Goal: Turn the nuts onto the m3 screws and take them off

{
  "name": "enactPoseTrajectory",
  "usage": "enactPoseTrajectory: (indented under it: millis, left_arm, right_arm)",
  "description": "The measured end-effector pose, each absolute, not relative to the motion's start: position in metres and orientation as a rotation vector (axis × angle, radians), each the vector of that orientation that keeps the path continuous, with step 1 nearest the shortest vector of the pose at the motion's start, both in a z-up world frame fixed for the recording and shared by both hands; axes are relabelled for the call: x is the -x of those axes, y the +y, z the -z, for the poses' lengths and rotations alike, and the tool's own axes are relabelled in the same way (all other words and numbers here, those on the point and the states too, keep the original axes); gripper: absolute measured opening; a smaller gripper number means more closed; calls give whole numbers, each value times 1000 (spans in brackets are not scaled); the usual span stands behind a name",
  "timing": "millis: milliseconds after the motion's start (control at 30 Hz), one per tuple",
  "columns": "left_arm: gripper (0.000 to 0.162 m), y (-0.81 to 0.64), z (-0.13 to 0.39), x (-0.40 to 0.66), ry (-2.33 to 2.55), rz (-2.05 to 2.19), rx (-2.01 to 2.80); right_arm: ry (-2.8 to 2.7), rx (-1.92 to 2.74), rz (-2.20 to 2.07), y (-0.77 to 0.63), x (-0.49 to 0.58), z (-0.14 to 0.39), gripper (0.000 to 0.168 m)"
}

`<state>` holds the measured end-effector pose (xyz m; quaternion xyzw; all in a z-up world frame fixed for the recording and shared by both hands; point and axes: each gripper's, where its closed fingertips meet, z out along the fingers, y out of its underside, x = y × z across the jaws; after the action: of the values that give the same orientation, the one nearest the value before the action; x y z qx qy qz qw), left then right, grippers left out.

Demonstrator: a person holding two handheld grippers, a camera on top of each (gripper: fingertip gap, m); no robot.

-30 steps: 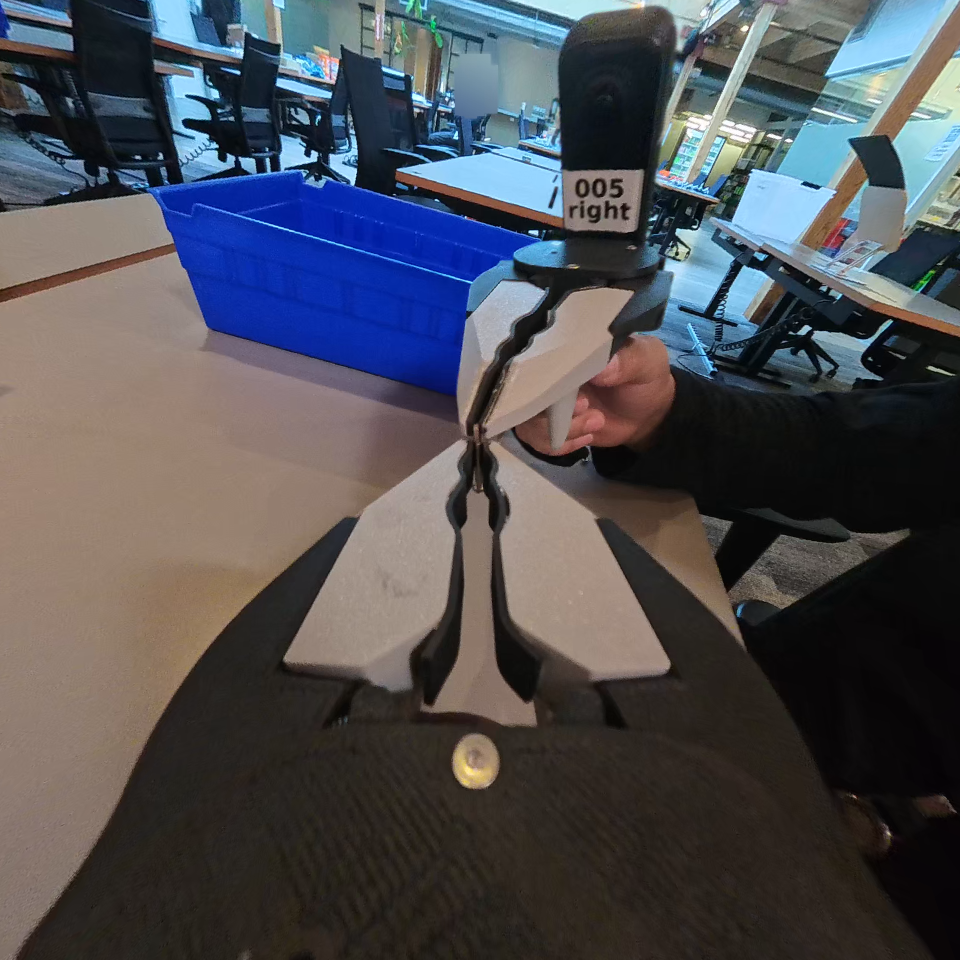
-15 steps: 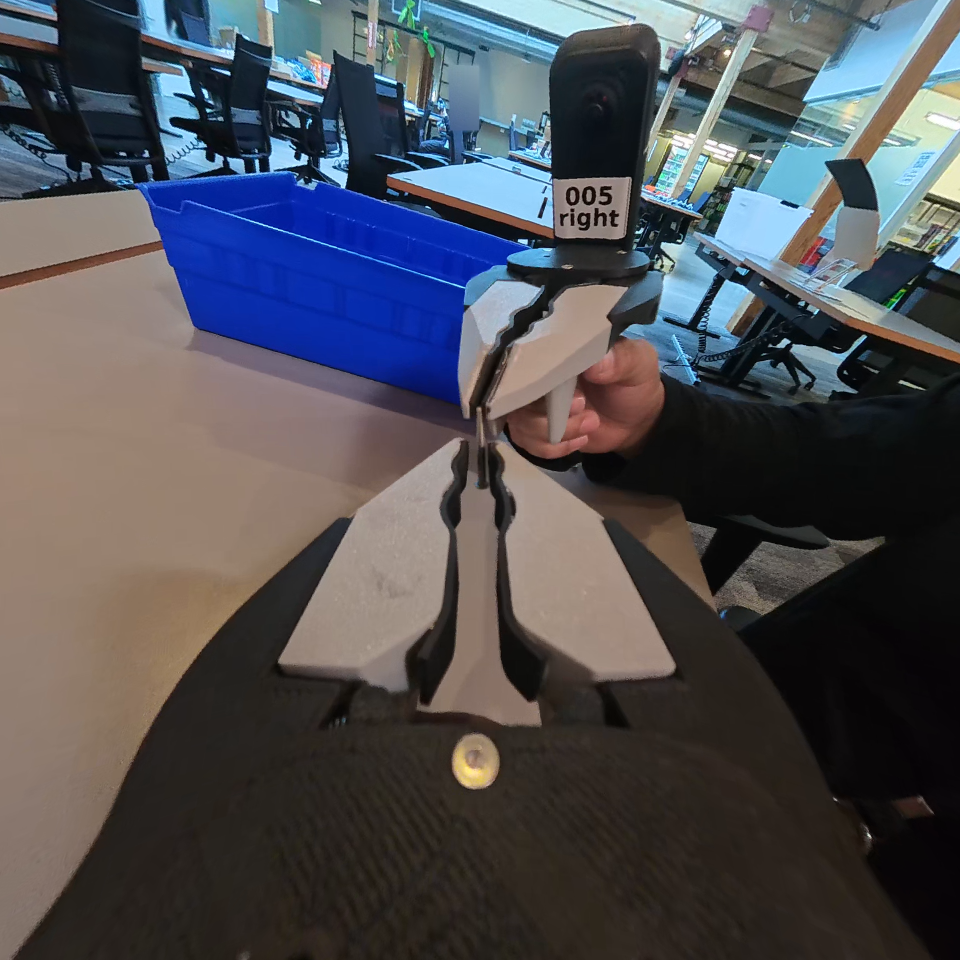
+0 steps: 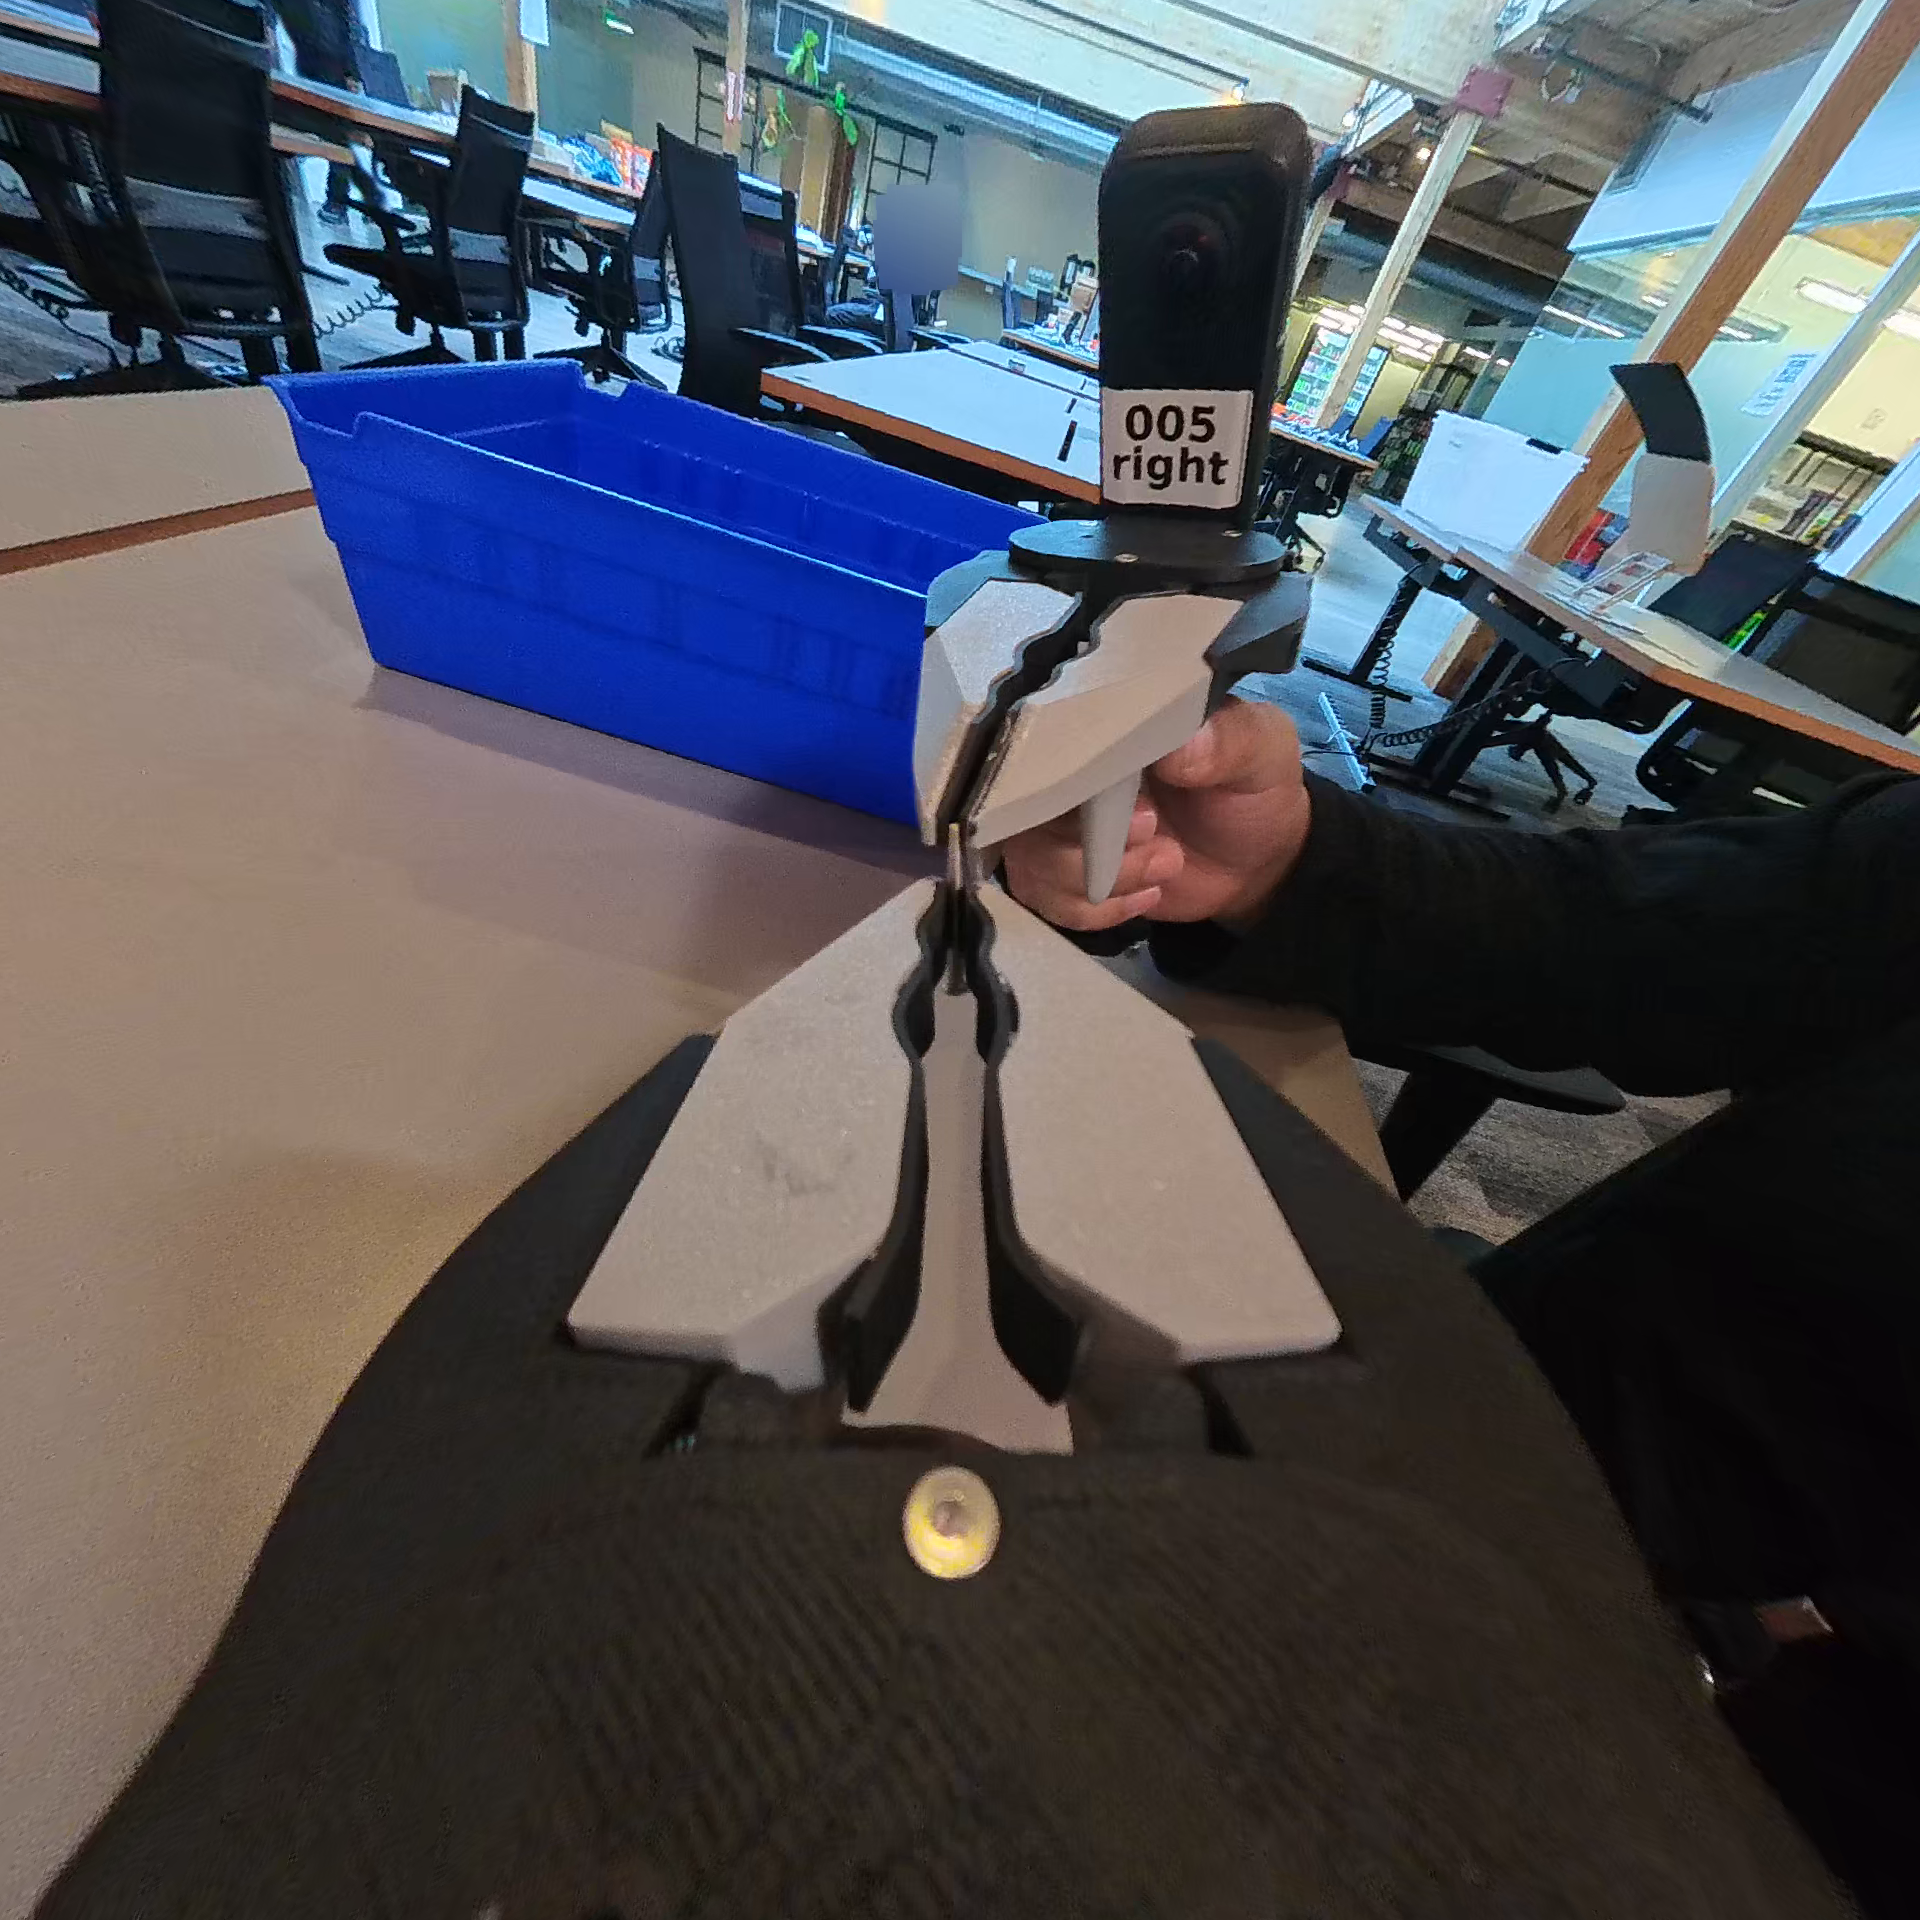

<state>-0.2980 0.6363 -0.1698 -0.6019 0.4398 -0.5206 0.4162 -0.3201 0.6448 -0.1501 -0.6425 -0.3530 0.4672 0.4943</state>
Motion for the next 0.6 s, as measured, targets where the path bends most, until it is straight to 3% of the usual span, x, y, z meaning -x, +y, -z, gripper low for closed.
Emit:
enactPoseTrajectory:
  millis: [600]
  left_arm:
    - [0,634,172,297,1134,1279,1499]
  right_arm:
    - [-861,1543,-1148,643,322,149,1]
